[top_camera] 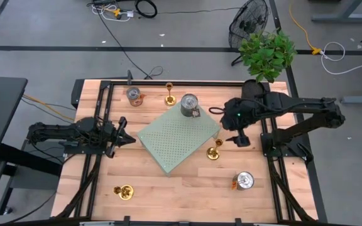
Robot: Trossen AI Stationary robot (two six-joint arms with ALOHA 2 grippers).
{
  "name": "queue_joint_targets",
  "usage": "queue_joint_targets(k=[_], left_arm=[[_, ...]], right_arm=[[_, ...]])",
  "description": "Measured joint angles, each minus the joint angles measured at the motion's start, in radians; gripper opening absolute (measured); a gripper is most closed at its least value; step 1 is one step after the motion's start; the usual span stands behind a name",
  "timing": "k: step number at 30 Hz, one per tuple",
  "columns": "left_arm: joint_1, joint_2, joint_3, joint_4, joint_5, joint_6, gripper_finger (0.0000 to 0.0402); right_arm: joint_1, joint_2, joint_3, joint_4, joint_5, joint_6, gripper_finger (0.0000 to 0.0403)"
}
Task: Pick & Place candle stick holders
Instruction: Put the bottom silver scented candle on the shelf
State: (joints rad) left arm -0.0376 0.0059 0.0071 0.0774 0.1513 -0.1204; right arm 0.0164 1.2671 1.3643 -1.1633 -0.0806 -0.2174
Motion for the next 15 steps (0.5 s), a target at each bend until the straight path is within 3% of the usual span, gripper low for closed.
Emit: queue_joint_targets(k=[15], left_arm=[[0.0,0.0,0.0,0.0,0.0,0.0,0.0025]], right_arm=[[0.087,0.047,0.0,-0.042,-0.012,0.186,0.04]])
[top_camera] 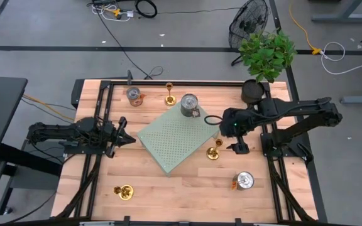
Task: Pick & Place candle stick holders
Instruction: Put the bottom silver scented candle on the shelf
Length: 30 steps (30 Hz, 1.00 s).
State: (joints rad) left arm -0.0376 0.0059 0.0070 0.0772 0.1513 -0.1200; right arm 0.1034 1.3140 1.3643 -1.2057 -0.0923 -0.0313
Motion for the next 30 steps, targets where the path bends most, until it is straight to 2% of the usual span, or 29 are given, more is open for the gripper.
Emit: queue_joint_targets(k=[9,22,30], left_arm=[[0.0,0.0,0.0,0.0,0.0,0.0,0.0025],[0.0,0.0,0.0,0.0,0.0,0.0,0.0026],[0.0,0.0,0.0,0.0,0.0,0.0,0.0026]], right_arm=[[0.104,-0.014,0.0,-0.025,0.075,0.005,0.04],[0.267,-0.073,-0.002,-0.026,0.084,-0.003,0.04],[0.379,-0.155,-0.167,0.028,0.085,0.035,0.04]])
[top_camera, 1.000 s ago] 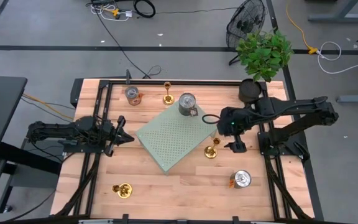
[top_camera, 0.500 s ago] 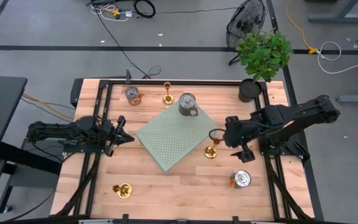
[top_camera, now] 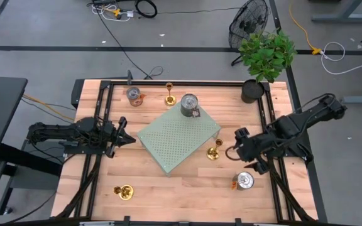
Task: Pick & Place candle stick holders
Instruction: Put the bottom silver scented candle on the shelf
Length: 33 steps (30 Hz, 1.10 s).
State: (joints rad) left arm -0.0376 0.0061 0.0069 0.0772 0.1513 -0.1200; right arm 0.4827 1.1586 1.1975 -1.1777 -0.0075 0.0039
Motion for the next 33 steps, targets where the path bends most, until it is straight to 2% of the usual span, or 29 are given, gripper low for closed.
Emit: queue_joint_targets(k=[9,19,33], left_arm=[[0.0,0.0,0.0,0.0,0.0,0.0,0.0025],[0.0,0.0,0.0,0.0,0.0,0.0,0.0026],[0.0,0.0,0.0,0.0,0.0,0.0,0.0025]], right_arm=[[0.084,-0.078,-0.149,0.06,-0.001,0.069,0.04],[0.138,-0.109,-0.162,0.081,-0.006,0.093,0.04],[0.234,-0.085,-0.17,0.122,-0.011,0.12,0.04]])
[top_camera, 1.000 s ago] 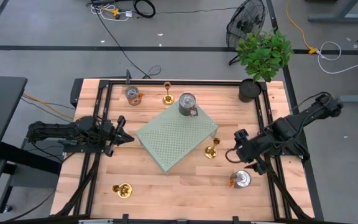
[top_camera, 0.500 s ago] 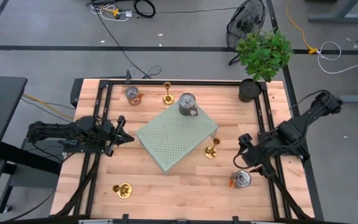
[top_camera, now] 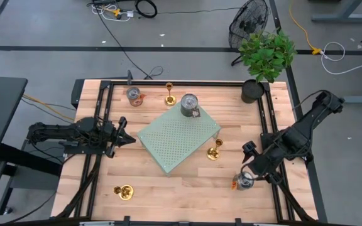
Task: Pick & Place candle stick holders
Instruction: Put the bottom silver scented candle on the shelf
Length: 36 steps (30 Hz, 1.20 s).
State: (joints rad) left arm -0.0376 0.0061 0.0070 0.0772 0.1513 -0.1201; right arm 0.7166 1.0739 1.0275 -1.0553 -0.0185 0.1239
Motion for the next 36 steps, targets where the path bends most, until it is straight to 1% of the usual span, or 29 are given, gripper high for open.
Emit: queue_joint_targets(k=[8,14,21,29,36], left_arm=[[0.0,0.0,0.0,0.0,0.0,0.0,0.0025],[0.0,0.0,0.0,0.0,0.0,0.0,0.0026],[0.0,0.0,0.0,0.0,0.0,0.0,0.0026],[0.0,0.0,0.0,0.0,0.0,0.0,0.0026],[0.0,0.0,0.0,0.0,0.0,0.0,0.0026]], right_arm=[[0.037,0.001,-0.117,0.093,0.001,0.063,0.04],[0.041,0.001,-0.172,0.136,0.002,0.086,0.04],[0.041,0.001,-0.206,0.206,-0.001,0.104,0.04],[0.041,0.001,-0.25,0.311,-0.027,0.127,0.04],[0.041,0.001,-0.285,0.349,-0.024,0.134,0.04]])
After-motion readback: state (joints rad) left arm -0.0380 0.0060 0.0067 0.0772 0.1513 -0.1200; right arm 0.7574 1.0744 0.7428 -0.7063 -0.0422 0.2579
